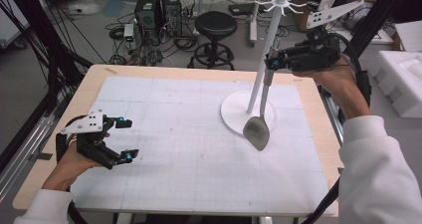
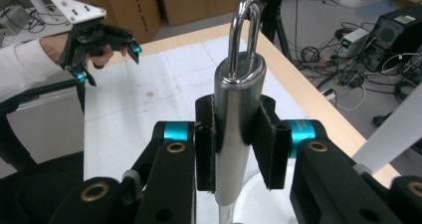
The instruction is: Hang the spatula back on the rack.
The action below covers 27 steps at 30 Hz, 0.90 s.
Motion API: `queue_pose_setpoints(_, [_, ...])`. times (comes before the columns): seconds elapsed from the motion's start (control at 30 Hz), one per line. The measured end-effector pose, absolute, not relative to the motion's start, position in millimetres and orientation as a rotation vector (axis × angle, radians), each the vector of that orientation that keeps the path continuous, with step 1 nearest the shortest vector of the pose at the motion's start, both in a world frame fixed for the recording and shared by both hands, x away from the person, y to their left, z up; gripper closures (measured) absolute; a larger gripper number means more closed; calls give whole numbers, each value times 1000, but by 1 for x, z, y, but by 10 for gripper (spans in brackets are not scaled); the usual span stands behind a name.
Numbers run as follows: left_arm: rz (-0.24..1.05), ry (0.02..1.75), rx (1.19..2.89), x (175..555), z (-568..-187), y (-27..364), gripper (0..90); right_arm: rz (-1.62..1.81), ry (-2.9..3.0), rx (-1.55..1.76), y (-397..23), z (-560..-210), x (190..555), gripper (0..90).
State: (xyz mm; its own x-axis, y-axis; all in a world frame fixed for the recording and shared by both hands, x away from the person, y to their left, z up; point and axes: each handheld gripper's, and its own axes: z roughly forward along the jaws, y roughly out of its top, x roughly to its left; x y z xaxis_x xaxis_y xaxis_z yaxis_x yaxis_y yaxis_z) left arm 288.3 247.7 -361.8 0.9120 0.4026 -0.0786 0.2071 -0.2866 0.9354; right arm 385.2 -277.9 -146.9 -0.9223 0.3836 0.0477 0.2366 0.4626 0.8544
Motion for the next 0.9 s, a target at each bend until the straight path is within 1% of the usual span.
queue_pose_setpoints(0.27, [211, 500, 1915, 289, -376, 251, 17, 1472, 2544, 551, -284, -138, 398, 736])
queue_pose_setpoints(0.9, [227, 517, 1910, 290, -377, 253, 17, 1530, 2500, 589, -292, -124, 423, 736])
